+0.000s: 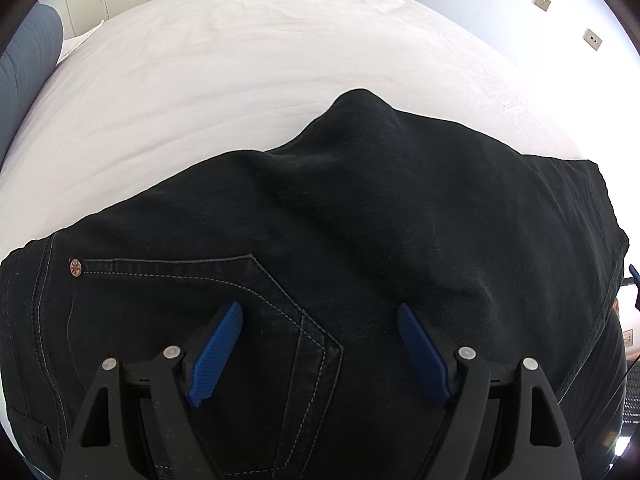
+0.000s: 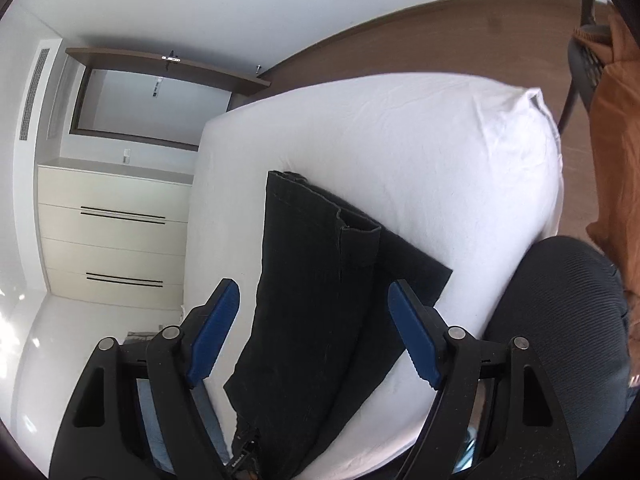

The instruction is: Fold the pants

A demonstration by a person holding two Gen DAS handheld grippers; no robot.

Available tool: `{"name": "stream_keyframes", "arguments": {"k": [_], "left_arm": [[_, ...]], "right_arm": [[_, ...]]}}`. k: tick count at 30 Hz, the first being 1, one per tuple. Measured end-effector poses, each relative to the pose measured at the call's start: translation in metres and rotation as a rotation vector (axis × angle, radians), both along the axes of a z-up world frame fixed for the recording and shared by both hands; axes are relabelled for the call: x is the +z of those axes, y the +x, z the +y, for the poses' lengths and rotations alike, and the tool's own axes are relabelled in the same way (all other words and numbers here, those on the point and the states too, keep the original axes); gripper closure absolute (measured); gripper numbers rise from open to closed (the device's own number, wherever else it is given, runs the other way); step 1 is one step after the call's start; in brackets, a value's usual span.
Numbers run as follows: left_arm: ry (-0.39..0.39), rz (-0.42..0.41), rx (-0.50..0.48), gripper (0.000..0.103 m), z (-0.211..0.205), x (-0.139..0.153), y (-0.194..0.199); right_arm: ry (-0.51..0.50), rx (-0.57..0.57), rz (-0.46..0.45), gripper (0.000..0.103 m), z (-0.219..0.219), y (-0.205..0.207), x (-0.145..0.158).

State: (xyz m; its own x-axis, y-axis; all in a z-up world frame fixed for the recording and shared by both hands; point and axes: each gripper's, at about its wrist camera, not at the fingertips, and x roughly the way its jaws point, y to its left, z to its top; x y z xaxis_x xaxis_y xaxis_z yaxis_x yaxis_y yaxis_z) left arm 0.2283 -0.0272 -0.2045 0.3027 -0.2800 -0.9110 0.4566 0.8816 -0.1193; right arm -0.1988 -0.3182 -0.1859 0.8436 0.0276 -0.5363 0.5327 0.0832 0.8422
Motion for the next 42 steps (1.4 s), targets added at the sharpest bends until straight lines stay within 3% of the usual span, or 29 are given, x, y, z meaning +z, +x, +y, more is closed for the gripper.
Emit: {"name": "stream_keyframes", "arguments": {"k": [11,15,17,19,24,42], "left_arm": [[-0.002,-0.002,-0.004,0.022,0.001,-0.002,0.001],[-0.002,-0.003,-0.003,0.021,0.001,-0.003,-0.001],[-0.002,-0.002,-0.003,0.021,0.001,-0.003,-0.001],[-0.002,-0.002,-0.003,0.021,0.001,-0.003,-0.001],[0.006,-0.003,-0.001,0.021,-0.004,-0.002,-0.002],[-0.001,-0.016,-0.004,0.020,-0.002,-0.002,-0.007]], "right_arm": [[0.107,0.004,-0.024,0.050,-0.003,0.026,-0.042],[0.117,0.007,-0.046,0.076,-0.008,0.030,-0.051],[0.112,0.013,-0.037,0.095,-0.008,0.032,-0.055],[0.095,0.017,-0.017,0.100,-0.008,0.030,-0.054],[0.012,0.034,0.036,0.101,-0.002,0.025,-0.037],[0.092,-0.009,0.079,0.102,-0.005,-0.004,-0.054]]}}
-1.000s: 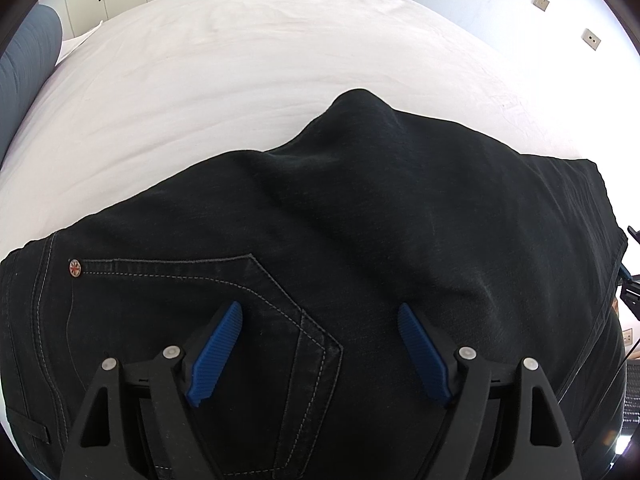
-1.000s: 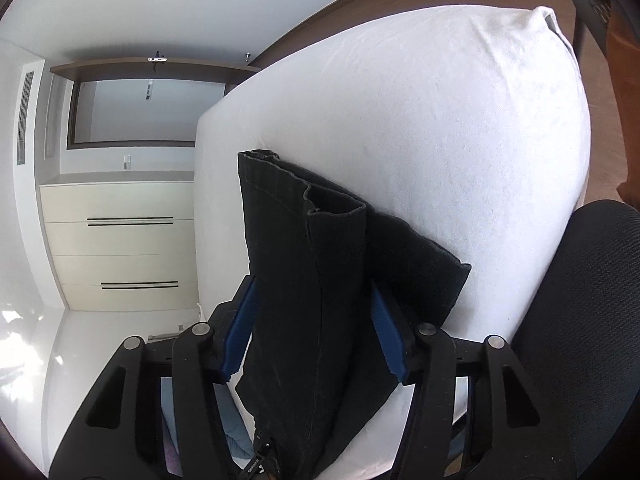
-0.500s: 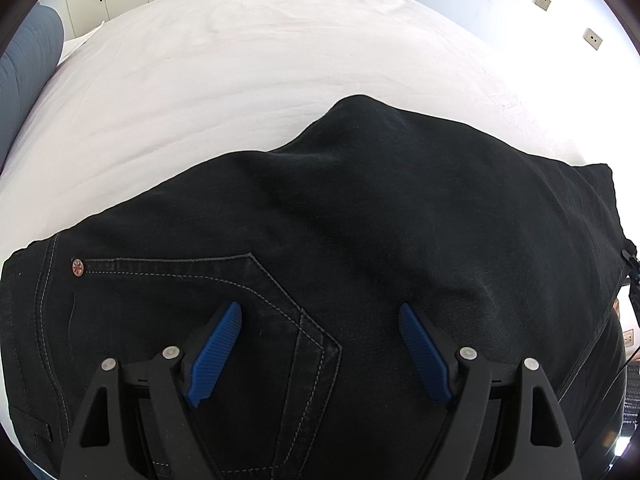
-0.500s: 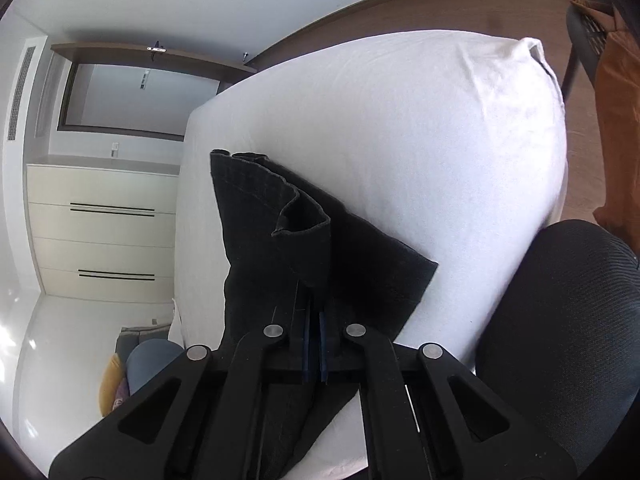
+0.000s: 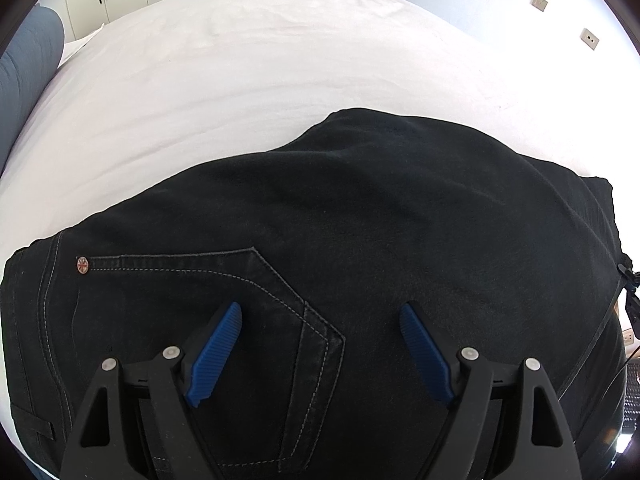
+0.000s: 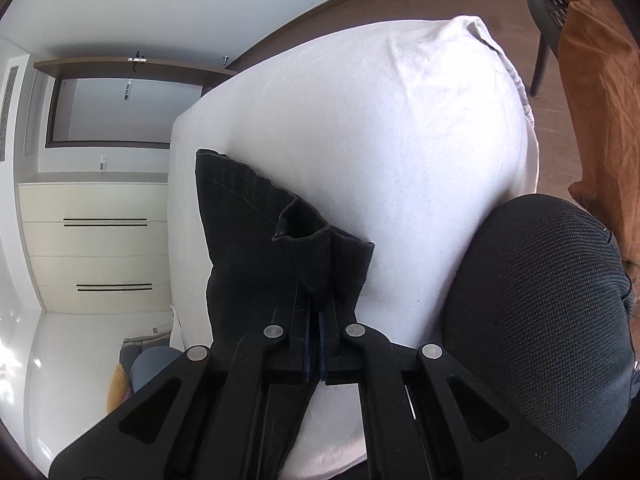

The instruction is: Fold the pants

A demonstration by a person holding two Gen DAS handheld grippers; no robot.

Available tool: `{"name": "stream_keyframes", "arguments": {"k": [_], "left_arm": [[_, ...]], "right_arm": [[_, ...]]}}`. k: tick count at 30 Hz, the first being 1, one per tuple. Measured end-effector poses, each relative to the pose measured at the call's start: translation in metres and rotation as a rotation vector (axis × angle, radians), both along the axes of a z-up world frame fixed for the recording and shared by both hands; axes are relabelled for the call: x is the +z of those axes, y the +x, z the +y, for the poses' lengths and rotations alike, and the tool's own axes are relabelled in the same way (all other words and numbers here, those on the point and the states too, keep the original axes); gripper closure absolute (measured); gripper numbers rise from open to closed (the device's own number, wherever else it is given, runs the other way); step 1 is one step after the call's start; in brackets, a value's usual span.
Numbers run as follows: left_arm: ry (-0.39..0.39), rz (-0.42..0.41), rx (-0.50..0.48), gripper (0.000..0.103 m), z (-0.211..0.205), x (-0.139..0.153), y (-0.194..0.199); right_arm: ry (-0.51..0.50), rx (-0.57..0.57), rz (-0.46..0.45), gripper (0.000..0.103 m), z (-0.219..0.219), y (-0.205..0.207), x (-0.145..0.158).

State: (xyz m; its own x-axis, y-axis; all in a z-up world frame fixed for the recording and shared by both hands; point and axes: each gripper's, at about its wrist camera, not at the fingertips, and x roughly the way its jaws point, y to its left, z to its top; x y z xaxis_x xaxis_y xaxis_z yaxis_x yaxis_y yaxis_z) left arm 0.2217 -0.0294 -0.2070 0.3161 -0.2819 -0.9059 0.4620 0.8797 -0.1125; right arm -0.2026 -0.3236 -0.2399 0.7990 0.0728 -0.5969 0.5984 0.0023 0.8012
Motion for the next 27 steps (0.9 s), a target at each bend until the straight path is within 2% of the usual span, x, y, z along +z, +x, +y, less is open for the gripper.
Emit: {"name": "stream_keyframes", "arguments": {"k": [6,9,11,12,13,15,16,18,21,23,25,27], "left_arm": [[0.001,-0.013,-0.010,0.020,0.005,-0.005,-0.004],[-0.029,-0.014,0.002,0.020,0.014,-0.004,-0.004],[-0.045,-0.020,0.007,0.020,0.020,-0.004,-0.004],[-0.053,-0.026,0.005,0.020,0.022,-0.002,-0.006],[-0.064,-0.032,0.002,0.020,0.024,-0.001,-0.007],[-0.077,-0.050,0.000,0.020,0.028,0.003,-0.011],[-0.083,-0.058,-0.001,0.020,0.029,0.005,-0.012],[-0.106,-0.059,-0.001,0.020,0.031,0.007,-0.013],[-0.115,-0.043,0.002,0.020,0.030,0.001,-0.009],[-0.119,-0.038,0.015,0.020,0.030,-0.004,-0.009],[-0.126,-0.042,0.025,0.020,0.032,-0.004,-0.012],[-0.125,-0.046,0.030,0.020,0.034,-0.001,-0.017]], "right_arm": [[0.018,0.014,-0.001,0.102,-0.005,0.010,-0.015],[-0.002,0.030,-0.025,0.102,-0.003,0.006,-0.011],[0.006,0.027,-0.035,0.100,-0.006,0.000,-0.009],[0.003,0.022,-0.028,0.094,-0.008,-0.005,-0.006],[-0.013,0.016,-0.010,0.087,-0.009,-0.009,0.001],[-0.109,0.011,0.083,0.082,-0.010,-0.014,0.025],[-0.169,0.026,0.101,0.081,-0.010,-0.012,0.040],[-0.245,0.115,0.049,0.081,-0.005,0.007,0.070],[-0.247,0.322,-0.112,0.081,0.023,0.069,0.099],[-0.186,0.537,-0.215,0.081,0.062,0.131,0.103],[-0.154,0.741,-0.260,0.081,0.112,0.191,0.098],[-0.152,0.843,-0.261,0.081,0.150,0.232,0.082]]}}
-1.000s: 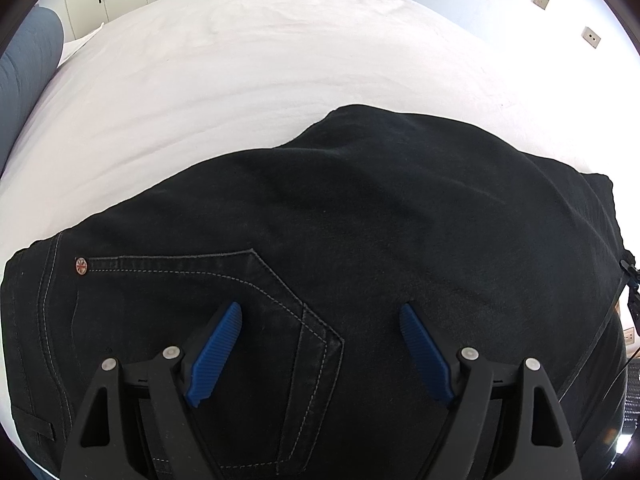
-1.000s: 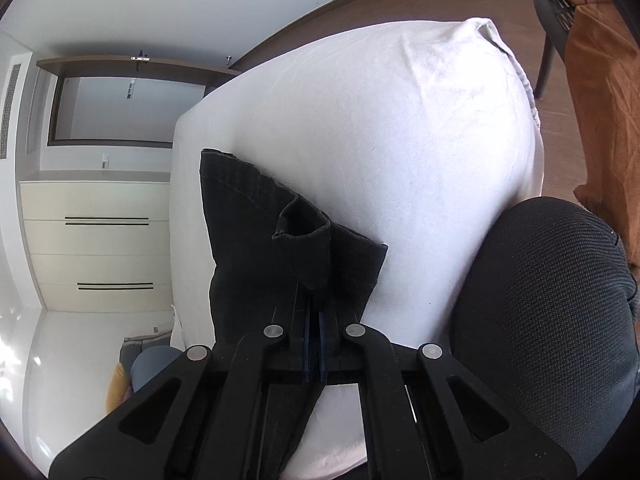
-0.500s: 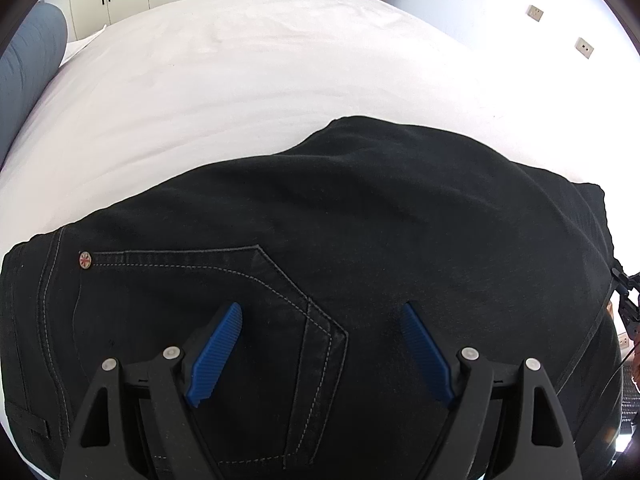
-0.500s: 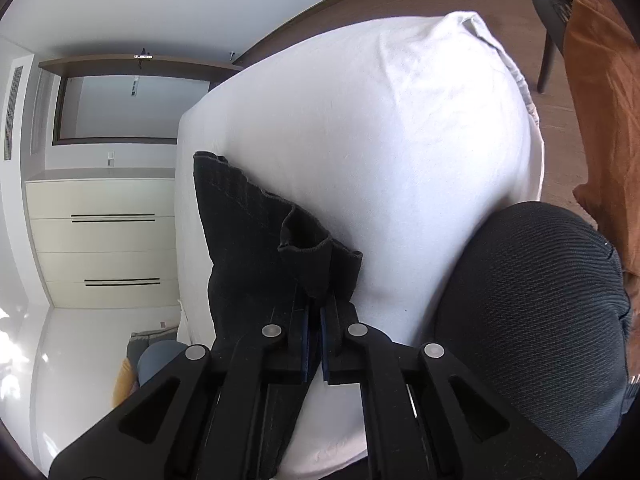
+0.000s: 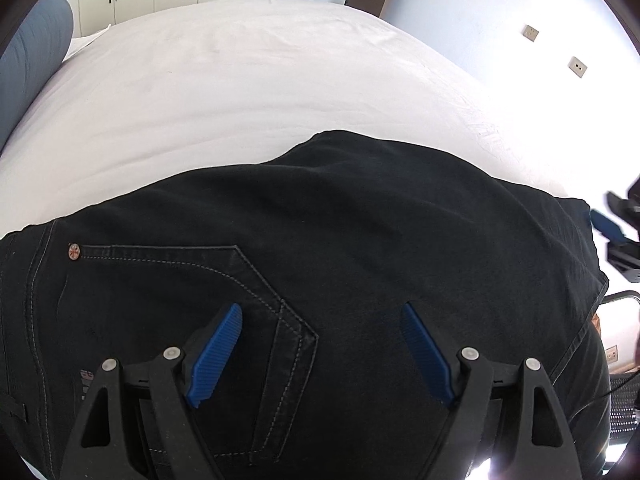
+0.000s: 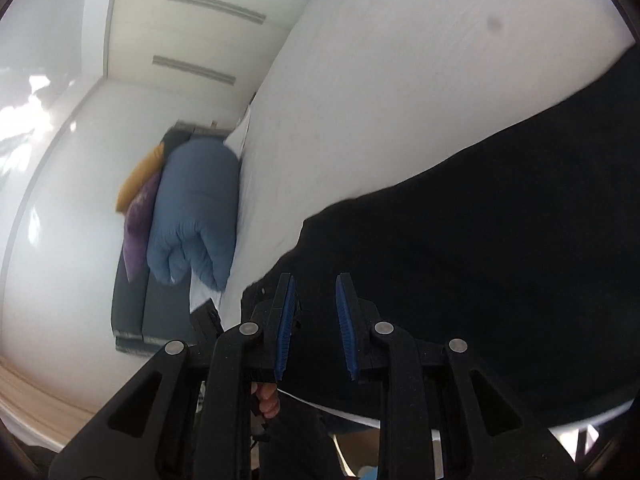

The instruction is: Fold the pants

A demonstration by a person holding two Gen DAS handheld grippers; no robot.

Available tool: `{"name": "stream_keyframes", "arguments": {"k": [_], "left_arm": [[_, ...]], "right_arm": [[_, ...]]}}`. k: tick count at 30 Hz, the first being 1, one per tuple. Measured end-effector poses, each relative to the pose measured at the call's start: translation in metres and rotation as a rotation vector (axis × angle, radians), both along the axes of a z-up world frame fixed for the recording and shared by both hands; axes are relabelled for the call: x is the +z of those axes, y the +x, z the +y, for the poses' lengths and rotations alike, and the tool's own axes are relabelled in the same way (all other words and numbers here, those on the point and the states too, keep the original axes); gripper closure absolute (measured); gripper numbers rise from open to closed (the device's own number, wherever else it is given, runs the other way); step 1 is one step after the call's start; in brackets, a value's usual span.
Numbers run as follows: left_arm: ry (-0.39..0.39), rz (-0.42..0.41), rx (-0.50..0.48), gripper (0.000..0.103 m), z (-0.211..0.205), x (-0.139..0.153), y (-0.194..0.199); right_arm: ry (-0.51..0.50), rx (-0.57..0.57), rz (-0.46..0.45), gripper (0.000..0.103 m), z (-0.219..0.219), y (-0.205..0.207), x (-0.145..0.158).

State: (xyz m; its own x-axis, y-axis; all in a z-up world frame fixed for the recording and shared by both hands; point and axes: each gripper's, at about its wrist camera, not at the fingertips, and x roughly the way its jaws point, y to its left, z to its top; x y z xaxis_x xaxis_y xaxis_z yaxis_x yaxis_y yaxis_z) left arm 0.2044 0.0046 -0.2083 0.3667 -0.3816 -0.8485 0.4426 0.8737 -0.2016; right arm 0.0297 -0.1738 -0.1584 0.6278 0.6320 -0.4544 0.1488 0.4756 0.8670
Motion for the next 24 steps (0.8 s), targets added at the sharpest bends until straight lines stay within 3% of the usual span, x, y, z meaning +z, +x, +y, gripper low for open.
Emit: {"name": "stream_keyframes", "arguments": {"k": [3,5,6,7,9,11,13,14,16,19,21,22,24], "left_arm": [[-0.009,0.001,0.011,0.020,0.019,-0.006,-0.001],[-0.030,-0.001,0.005,0.020,0.032,-0.007,0.001],[-0.029,-0.003,0.002,0.020,0.037,-0.007,0.001],[-0.026,-0.008,-0.002,0.020,0.041,-0.008,0.000],[-0.027,-0.014,-0.013,0.020,0.040,-0.006,-0.004],[-0.017,-0.006,-0.006,0.020,0.041,-0.003,-0.004],[-0.068,0.000,0.026,0.020,0.047,0.010,0.001],[-0.106,-0.008,0.041,0.020,0.052,0.017,0.003],[-0.146,-0.026,0.074,0.020,0.059,0.025,0.016],[-0.117,-0.039,0.114,0.020,0.058,0.023,0.035],[-0.083,-0.011,0.154,0.026,0.079,0.012,0.050],[-0.082,0.005,0.171,0.036,0.089,0.004,0.053],[-0.129,0.023,0.181,0.046,0.106,-0.003,0.053]], "right_arm": [[0.041,0.029,0.126,0.081,0.018,0.038,-0.054],[-0.007,-0.047,0.219,0.101,0.003,0.037,-0.086],[0.042,-0.094,0.213,0.103,-0.011,0.027,-0.095],[0.039,-0.154,0.204,0.103,-0.028,0.016,-0.097],[-0.063,-0.303,0.195,0.103,-0.064,-0.017,-0.087],[-0.143,-0.431,0.245,0.103,-0.098,-0.043,-0.073],[-0.279,-0.443,0.257,0.095,-0.104,-0.040,-0.043],[-0.302,-0.393,0.204,0.095,-0.095,-0.028,-0.027],[-0.211,-0.201,0.081,0.095,-0.055,0.015,-0.008],[-0.156,0.124,-0.001,0.095,0.036,0.094,-0.004],[-0.145,0.252,0.006,0.095,0.089,0.136,-0.017],[-0.134,0.293,0.024,0.095,0.111,0.153,-0.025],[-0.108,0.353,0.065,0.095,0.147,0.177,-0.047]]}}
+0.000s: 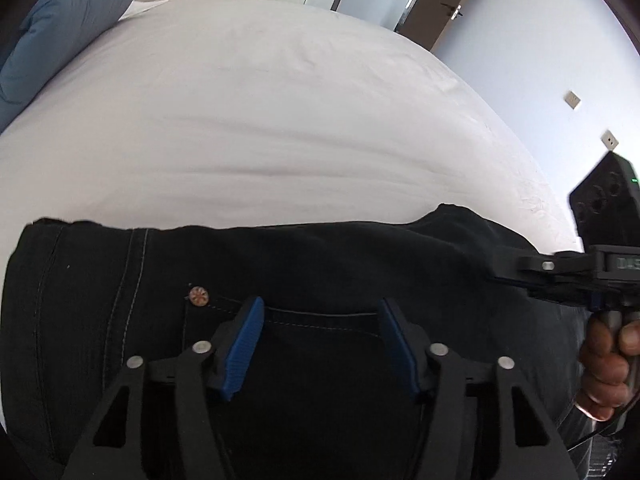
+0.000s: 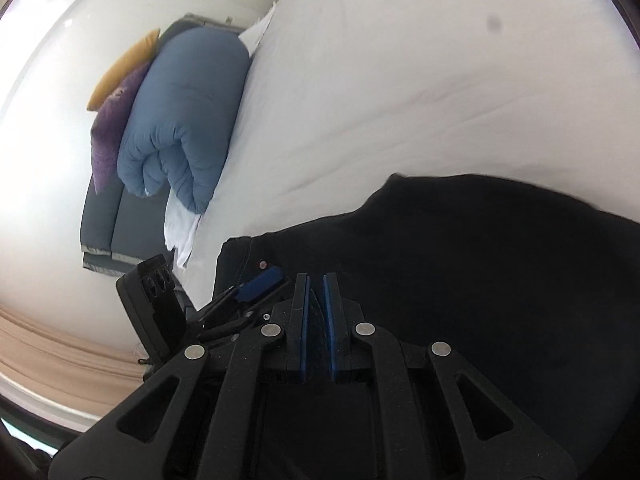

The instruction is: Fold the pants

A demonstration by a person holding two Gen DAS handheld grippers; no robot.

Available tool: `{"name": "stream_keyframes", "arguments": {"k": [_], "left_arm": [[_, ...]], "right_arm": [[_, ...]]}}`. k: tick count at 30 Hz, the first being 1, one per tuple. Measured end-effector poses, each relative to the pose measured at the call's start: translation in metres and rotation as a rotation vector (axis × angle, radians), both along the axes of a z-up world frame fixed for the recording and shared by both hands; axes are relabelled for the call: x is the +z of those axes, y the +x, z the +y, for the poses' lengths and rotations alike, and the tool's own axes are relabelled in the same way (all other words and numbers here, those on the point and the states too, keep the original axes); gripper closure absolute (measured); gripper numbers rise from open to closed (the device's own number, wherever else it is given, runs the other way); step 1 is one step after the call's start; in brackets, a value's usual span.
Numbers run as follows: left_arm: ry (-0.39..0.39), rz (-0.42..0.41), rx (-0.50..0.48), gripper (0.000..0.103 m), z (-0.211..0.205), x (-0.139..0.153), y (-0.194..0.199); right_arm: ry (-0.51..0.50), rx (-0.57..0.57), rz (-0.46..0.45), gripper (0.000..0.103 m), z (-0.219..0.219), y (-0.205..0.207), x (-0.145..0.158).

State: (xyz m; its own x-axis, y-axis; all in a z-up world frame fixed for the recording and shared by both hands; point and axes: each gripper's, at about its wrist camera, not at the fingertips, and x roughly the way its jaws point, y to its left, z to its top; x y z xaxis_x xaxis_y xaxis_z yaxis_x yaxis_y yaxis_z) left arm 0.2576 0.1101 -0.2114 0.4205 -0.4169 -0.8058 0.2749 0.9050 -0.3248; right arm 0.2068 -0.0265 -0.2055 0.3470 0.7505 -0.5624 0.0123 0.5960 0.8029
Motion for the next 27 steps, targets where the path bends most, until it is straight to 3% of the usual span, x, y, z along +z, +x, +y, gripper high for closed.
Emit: {"name": "stream_keyframes", "arguments": {"k": [3,5,6,8,10,13,16,18,20,21,23,27], "left_arm": [[-0.041,-0.002,-0.003,0.054,0.010,-0.005,-0.003],[-0.041,-0.013,-0.008,0.055,0.004,-0.009,-0.006],[-0.044,-0.017,-0.007,0.055,-0.004,-0.014,-0.011],[-0.044,-0.030,-0.004,0.055,-0.011,-0.018,-0.010],[-0.032,-0.047,-0.007,0.055,-0.011,-0.021,-0.014],[0.003,-0.050,0.006,0.054,-0.017,-0.009,-0.014],[0.044,-0.059,0.019,0.046,-0.035,0.003,-0.019],[0.032,-0.070,-0.015,0.043,-0.053,0.009,-0.025],[0.036,-0.065,-0.044,0.042,-0.070,0.010,-0.031],[0.035,-0.056,-0.058,0.042,-0.079,0.009,-0.032],[0.034,-0.033,-0.076,0.040,-0.090,0.002,-0.041],[0.063,-0.036,-0.066,0.032,-0.101,-0.002,-0.055]], "right_arm": [[-0.098,-0.024,0.083,0.103,0.015,0.023,-0.045],[0.026,-0.080,0.106,0.103,0.006,0.041,-0.066],[0.025,-0.129,0.085,0.103,-0.005,0.040,-0.065],[-0.080,-0.256,0.039,0.103,-0.032,0.030,-0.052],[-0.097,-0.401,0.054,0.103,-0.071,0.020,-0.051],[-0.063,-0.463,0.043,0.098,-0.106,-0.011,-0.039],[0.019,-0.362,-0.008,0.098,-0.100,-0.046,-0.030],[-0.045,-0.361,0.046,0.102,-0.099,-0.073,-0.047],[0.107,-0.443,0.056,0.103,-0.117,-0.109,-0.077],[0.122,-0.490,0.044,0.103,-0.132,-0.127,-0.080],[0.065,-0.549,0.029,0.103,-0.158,-0.155,-0.073],[0.077,-0.720,0.038,0.103,-0.227,-0.225,-0.072]]}}
